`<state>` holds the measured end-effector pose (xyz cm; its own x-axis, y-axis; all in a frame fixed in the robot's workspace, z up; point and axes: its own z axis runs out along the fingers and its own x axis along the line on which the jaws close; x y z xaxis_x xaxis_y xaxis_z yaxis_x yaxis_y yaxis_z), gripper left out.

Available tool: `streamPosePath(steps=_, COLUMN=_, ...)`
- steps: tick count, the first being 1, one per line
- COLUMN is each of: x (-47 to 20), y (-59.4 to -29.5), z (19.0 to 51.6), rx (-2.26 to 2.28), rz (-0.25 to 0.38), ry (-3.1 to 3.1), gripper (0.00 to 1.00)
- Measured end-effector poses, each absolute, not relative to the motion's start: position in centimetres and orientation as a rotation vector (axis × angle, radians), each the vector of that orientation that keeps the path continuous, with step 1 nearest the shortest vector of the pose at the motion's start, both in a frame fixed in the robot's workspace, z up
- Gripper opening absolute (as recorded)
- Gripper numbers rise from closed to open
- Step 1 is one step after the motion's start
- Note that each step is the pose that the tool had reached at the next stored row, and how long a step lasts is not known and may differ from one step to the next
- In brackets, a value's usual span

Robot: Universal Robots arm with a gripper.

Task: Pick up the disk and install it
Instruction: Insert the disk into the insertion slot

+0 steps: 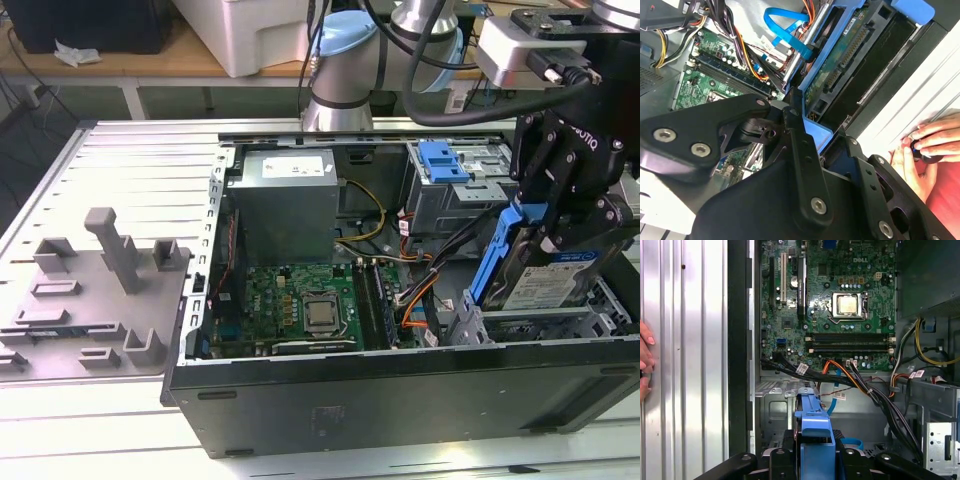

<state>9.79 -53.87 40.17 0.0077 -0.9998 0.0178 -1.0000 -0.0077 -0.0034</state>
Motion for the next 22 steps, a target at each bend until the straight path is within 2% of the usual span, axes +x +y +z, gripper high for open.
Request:
streamPosePath(steps=7, x=9.79, y=-53.87, z=40.15, rx=2.223, rz=0.024, ry=-2.206, gripper=0.38)
streamPosePath(steps=8, x=9.79, y=-53.87, z=40.15, rx=2.223, rz=0.023, ry=-2.206, gripper=0.44)
streamPosePath(steps=22, x=9.79, y=-53.87, z=40.13, rx=2.223, rz=0.024, ry=-2.206, gripper=0.44)
